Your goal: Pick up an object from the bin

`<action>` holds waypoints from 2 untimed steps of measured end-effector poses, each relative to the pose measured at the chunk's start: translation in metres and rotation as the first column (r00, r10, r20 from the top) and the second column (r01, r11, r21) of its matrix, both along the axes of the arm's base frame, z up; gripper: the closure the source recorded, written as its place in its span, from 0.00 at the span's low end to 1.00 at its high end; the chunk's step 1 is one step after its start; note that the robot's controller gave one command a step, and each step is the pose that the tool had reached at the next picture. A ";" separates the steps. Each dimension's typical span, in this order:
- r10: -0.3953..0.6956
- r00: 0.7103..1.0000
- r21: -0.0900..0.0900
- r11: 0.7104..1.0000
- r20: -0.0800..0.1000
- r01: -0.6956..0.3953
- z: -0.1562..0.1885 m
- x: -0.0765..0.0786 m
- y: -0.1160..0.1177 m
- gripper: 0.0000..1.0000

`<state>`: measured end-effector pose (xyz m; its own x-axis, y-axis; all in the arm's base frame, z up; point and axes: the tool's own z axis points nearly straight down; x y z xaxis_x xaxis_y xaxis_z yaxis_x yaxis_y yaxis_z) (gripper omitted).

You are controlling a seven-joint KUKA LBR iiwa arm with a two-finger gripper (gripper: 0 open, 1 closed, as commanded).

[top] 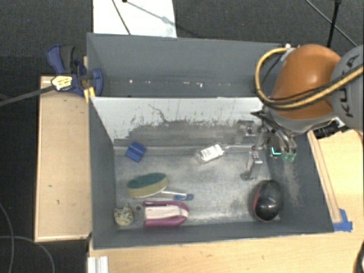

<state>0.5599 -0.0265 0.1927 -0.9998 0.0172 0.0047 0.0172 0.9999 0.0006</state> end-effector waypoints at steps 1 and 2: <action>0.031 0.999 0.000 1.000 0.021 -0.031 -0.121 0.033 0.044 0.00; 0.019 1.000 0.000 1.000 0.013 -0.019 -0.090 0.033 0.052 0.00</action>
Offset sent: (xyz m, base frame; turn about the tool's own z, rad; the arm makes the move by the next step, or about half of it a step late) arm 0.0290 0.0433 -0.1227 -0.0297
